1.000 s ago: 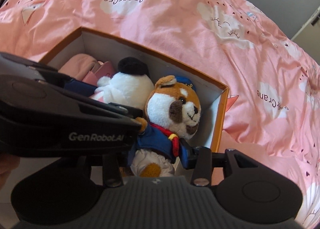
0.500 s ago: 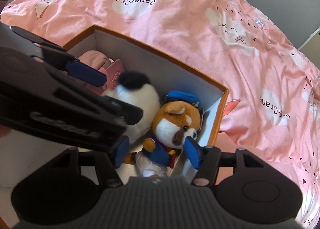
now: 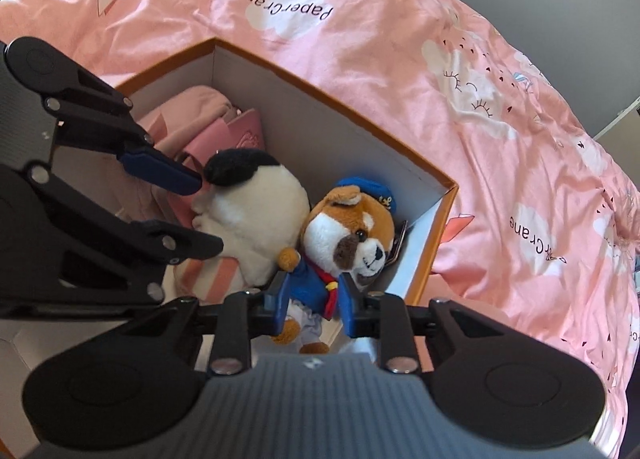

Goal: Organize objects
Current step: 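Lower both plush toys into the box and open both grippers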

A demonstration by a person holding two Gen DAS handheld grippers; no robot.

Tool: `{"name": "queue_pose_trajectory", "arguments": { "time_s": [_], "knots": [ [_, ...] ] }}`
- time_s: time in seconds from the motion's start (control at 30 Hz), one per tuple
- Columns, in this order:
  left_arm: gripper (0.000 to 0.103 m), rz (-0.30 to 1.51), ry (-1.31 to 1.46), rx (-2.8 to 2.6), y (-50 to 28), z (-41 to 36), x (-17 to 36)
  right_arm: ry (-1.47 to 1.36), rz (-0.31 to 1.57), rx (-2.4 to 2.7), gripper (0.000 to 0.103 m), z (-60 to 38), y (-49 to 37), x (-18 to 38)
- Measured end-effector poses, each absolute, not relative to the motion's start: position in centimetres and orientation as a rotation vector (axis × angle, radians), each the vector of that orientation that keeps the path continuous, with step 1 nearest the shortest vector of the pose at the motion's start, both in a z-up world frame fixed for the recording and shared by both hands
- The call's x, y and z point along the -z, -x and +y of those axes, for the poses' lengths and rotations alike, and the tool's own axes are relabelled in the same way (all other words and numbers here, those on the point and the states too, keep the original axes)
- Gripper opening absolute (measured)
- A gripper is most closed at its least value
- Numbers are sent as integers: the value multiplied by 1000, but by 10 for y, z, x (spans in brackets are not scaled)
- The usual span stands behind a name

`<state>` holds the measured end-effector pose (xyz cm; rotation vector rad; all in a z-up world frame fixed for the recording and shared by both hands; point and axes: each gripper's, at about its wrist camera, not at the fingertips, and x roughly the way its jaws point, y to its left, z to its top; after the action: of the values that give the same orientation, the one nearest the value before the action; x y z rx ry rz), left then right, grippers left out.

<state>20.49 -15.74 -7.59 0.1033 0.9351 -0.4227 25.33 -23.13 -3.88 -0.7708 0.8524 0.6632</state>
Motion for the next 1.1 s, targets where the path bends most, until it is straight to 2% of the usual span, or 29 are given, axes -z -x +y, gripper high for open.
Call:
{"name": "queue_pose_trajectory", "arguments": {
  "time_s": [0.4, 0.7, 0.9, 1.1],
  "knots": [
    [44, 980, 8, 334, -232, -150, 82, 884, 835, -628, 24, -216, -268, 62],
    [46, 953, 75, 347, -223, -141, 75, 861, 829, -582, 25, -222, -256, 54],
    [46, 887, 121, 338, -206, -130, 49, 764, 815, -506, 27, -236, -235, 30],
    [47, 783, 63, 318, -179, -122, 12, 546, 749, -444, 31, -249, -204, -3]
  ]
}}
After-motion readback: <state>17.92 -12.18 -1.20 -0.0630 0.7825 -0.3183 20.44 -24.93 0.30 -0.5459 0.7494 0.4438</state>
